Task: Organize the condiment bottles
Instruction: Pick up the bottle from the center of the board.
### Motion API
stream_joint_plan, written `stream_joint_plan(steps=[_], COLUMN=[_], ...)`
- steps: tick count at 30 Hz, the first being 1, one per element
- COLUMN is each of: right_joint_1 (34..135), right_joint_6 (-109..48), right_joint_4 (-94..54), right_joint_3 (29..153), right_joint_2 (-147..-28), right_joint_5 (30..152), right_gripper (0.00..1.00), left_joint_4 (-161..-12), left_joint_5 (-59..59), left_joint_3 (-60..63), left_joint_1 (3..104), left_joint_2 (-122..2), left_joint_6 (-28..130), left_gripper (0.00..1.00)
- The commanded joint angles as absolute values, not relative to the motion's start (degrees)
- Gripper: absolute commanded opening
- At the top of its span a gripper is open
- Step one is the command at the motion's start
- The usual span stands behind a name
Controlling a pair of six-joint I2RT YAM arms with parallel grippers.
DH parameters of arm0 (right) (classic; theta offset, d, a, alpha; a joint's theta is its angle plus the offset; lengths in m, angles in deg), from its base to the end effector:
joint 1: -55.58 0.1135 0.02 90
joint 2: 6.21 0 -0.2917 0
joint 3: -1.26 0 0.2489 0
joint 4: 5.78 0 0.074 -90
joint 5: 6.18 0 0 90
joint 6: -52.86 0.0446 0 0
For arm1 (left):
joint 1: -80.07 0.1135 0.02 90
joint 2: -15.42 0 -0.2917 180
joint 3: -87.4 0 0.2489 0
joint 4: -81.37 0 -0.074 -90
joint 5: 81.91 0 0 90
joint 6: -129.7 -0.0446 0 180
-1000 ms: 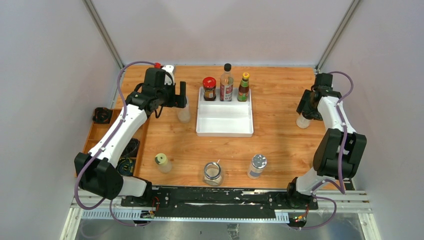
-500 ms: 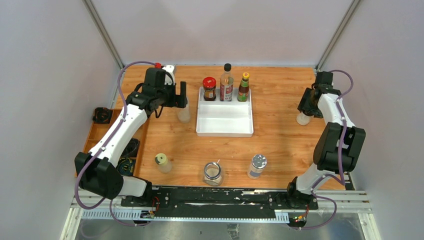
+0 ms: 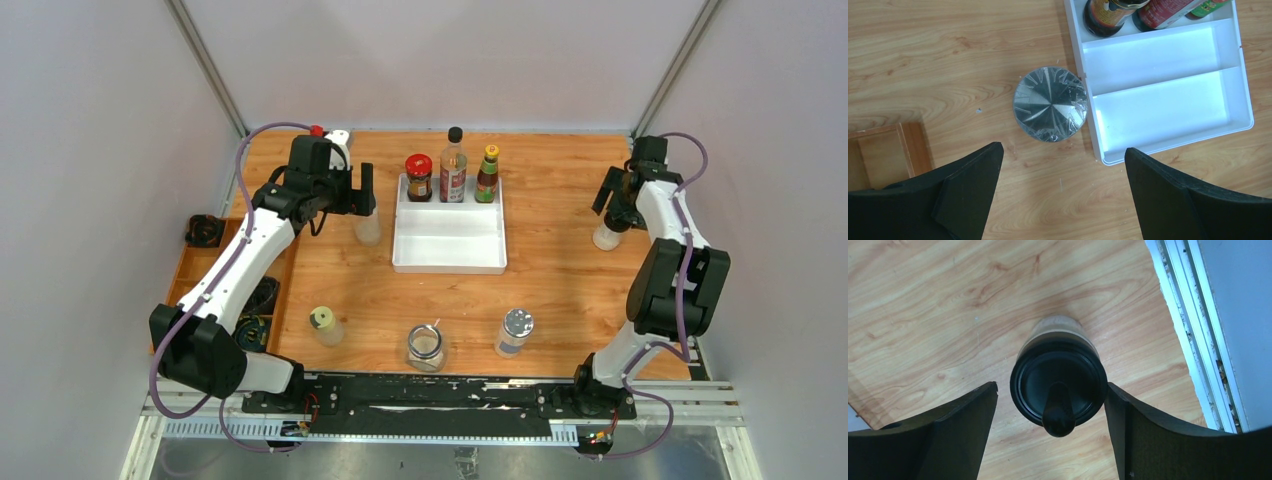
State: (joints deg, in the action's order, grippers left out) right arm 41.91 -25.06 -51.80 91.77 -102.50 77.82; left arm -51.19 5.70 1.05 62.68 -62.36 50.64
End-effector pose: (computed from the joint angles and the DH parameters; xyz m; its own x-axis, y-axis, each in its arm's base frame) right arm 0.3611 -0.0926 0.2854 -0.6844 0.3806 -0.6219 0.4511 0.8911 0.0491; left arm 0.2826 -0.0904 0.3613 -0.6505 0.0050 -0.7595 0.2100 0.9622 -0.1735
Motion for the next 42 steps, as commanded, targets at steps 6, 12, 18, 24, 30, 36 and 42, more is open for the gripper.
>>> stream_joint_plan(steps=[6,12,18,24,30,36,42], right_joint_1=[40.6,40.6,40.6,40.7,41.3,43.5,48.0], right_joint_6=[-25.3,-25.4,-25.4,-25.1,-24.9,-25.4,-27.6], right_joint_4=[-52.0,-51.9,-51.7,-51.8,-54.1,-57.9,-64.5], right_joint_3=[96.3,95.4,95.3,95.0,96.4,98.5,102.9], right_joint_2=[-105.0,-105.3,-105.9,-103.8,-98.5,-93.8,-91.0], right_joint_5=[77.3,78.0,78.9,80.5,82.6,85.1,87.3], right_gripper=[0.73,0.69,0.52,0.48,0.47,0.47,0.47], left_joint_4=[-52.2,-52.5,-52.5,-52.4,-52.1,-51.2,-50.0], left_joint_5=[4.9,4.3,4.4,4.5,4.3,4.7,5.1], left_joint_3=[1.6,1.6,1.6,1.7,2.0,2.3,2.4], left_joint_1=[62.7,62.7,62.7,62.7,62.7,62.6,62.6], left_joint_2=[-62.9,-63.2,-63.0,-62.8,-61.8,-60.6,-59.0], left_joint_6=[49.9,50.0,50.0,50.2,50.7,50.7,50.6], left_gripper=[0.98,0.98,0.97,0.97,0.97,0.97,0.97])
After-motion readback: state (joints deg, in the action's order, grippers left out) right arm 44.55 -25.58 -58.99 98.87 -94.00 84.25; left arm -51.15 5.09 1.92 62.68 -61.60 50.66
